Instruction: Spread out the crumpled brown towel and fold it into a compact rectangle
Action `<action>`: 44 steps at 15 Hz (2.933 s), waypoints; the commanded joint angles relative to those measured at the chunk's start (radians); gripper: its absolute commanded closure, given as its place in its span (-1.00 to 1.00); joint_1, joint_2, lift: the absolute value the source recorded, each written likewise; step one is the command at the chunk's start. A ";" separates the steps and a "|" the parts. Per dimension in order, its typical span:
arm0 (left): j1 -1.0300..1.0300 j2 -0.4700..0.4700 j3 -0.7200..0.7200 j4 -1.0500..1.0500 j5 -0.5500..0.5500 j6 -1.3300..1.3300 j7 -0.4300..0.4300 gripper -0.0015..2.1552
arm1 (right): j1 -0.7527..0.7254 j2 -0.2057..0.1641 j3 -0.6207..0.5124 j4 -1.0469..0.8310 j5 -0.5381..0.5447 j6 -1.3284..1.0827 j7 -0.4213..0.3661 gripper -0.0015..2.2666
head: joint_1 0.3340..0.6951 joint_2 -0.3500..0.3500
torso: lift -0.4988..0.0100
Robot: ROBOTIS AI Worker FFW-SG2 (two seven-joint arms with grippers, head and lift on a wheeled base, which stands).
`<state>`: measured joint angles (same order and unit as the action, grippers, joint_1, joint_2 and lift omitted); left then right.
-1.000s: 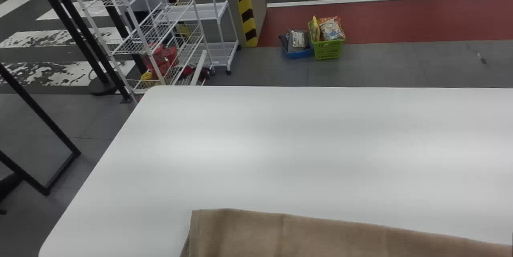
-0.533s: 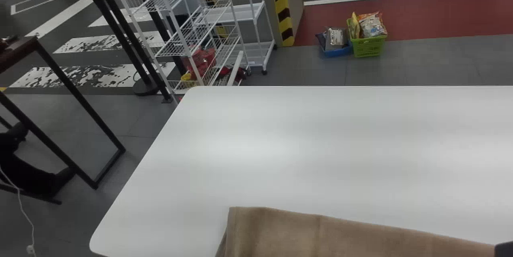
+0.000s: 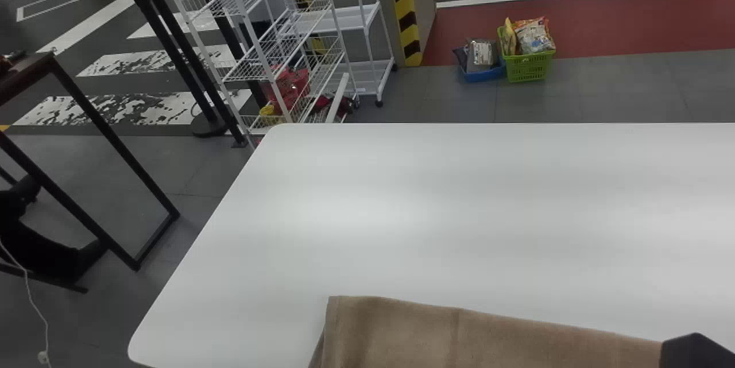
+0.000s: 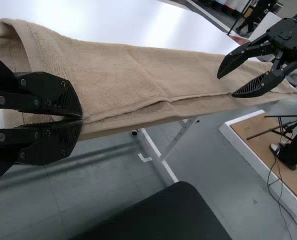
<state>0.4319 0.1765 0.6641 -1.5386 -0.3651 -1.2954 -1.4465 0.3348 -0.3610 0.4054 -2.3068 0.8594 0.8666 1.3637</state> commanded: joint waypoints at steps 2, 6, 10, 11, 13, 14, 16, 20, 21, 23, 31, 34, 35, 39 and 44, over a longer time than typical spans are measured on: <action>-0.001 0.001 0.000 0.002 0.003 0.000 0.000 -0.05 | -0.002 0.000 0.016 0.001 0.020 0.001 0.003 -0.58 | 1.00 1.00 | 0.46; -0.001 0.003 0.000 0.003 0.005 0.000 0.000 -0.05 | -0.008 0.004 0.036 0.003 0.044 0.001 0.003 -0.48 | 1.00 1.00 | 0.46; -0.001 0.006 0.000 0.011 0.008 0.000 0.000 -0.05 | -0.008 0.005 0.050 0.003 0.055 0.007 0.003 -0.48 | 1.00 1.00 | 0.46; -0.001 0.008 0.000 0.012 0.008 0.000 0.000 -0.05 | -0.008 0.005 0.053 0.003 0.058 0.007 0.003 -0.48 | 1.00 1.00 | 0.46; -0.004 0.008 0.000 0.014 0.008 0.000 0.000 -0.05 | -0.008 0.005 0.058 0.003 0.075 0.004 0.003 -0.48 | 1.00 1.00 | 0.46; -0.005 0.008 0.000 0.014 0.008 -0.003 0.000 -0.05 | -0.008 0.005 0.059 0.003 0.076 0.004 0.003 -0.48 | 1.00 1.00 | 0.46; -0.005 0.008 0.000 0.015 0.008 0.000 0.000 -0.05 | -0.010 0.005 0.064 0.003 0.084 0.007 0.003 -0.39 | 1.00 1.00 | 0.46; -0.007 0.009 0.000 0.017 0.008 -0.003 0.000 -0.05 | -0.014 0.005 0.072 0.003 0.102 0.007 0.003 -0.33 | 1.00 1.00 | 0.46; -0.007 0.009 0.000 0.017 0.008 -0.003 0.000 -0.05 | -0.014 0.005 0.073 0.003 0.102 0.007 0.003 -0.33 | 1.00 1.00 | 0.46; -0.007 0.011 0.000 0.018 0.008 0.000 0.000 -0.05 | -0.019 0.008 0.079 0.001 0.105 0.016 0.003 -0.33 | 1.00 1.00 | 0.46; -0.009 0.017 0.000 0.023 0.011 -0.006 0.000 -0.05 | -0.025 0.013 0.116 -0.029 0.159 0.102 0.003 -0.33 | 1.00 1.00 | 0.46; -0.007 0.018 0.000 0.025 0.011 -0.009 0.000 -0.05 | -0.020 0.004 0.139 -0.034 0.187 0.102 0.003 -0.33 | 1.00 1.00 | 0.46; -0.007 0.018 0.002 0.025 0.011 -0.009 0.000 -0.05 | -0.019 0.002 0.141 -0.034 0.187 0.102 0.003 -0.33 | 1.00 1.00 | 0.46; -0.010 0.018 0.000 0.026 0.009 -0.009 0.000 -0.05 | -0.023 0.002 0.158 -0.025 0.199 0.099 0.003 -0.33 | 1.00 1.00 | 0.46; -0.013 0.018 0.000 0.028 0.009 -0.009 0.000 -0.05 | -0.022 -0.001 0.165 -0.022 0.201 0.099 0.003 -0.32 | 1.00 1.00 | 0.46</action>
<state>0.4197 0.1948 0.6642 -1.5108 -0.3559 -1.3045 -1.4465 0.3118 -0.3615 0.5690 -2.3294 1.0593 0.9652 1.3637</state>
